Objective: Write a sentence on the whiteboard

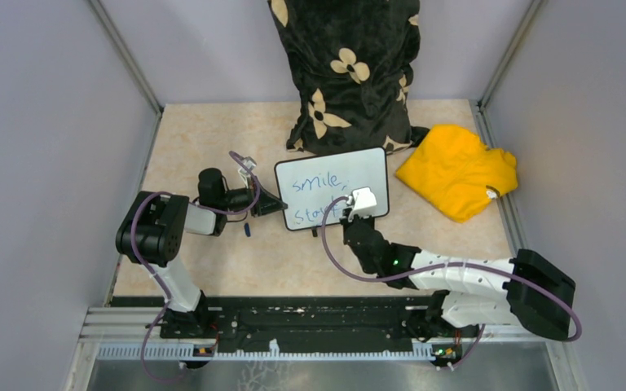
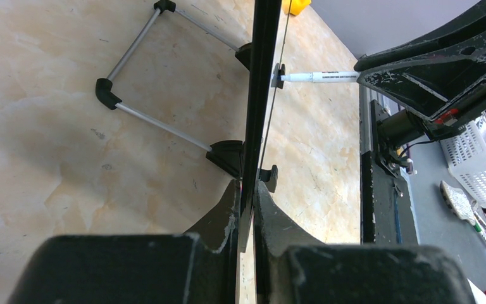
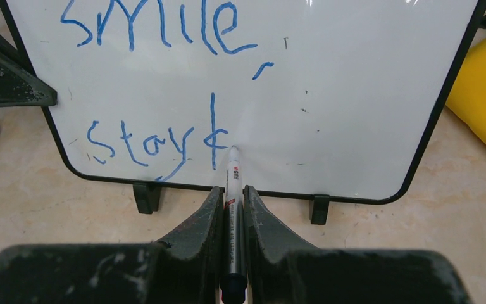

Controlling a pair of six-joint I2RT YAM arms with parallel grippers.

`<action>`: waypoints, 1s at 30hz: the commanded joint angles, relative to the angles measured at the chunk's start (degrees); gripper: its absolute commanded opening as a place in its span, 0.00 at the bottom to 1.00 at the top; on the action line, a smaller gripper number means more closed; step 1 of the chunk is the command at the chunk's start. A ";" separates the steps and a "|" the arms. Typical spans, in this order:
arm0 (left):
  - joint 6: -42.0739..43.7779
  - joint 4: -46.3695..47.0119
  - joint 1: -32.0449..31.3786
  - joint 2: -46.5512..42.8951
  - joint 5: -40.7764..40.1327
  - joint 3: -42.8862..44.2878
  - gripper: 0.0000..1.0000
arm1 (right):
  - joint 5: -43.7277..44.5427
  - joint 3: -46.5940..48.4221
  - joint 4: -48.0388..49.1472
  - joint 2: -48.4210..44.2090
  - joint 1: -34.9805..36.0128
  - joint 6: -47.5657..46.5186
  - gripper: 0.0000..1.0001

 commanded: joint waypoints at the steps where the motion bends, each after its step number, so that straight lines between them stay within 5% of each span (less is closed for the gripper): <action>1: 0.59 -3.22 -0.53 1.55 -0.46 0.58 0.00 | 0.75 0.05 0.57 -2.65 -0.58 0.59 0.00; 30: 0.66 -3.42 -0.59 1.53 -0.42 0.64 0.00 | -1.01 0.62 4.31 -1.48 -2.45 -0.56 0.00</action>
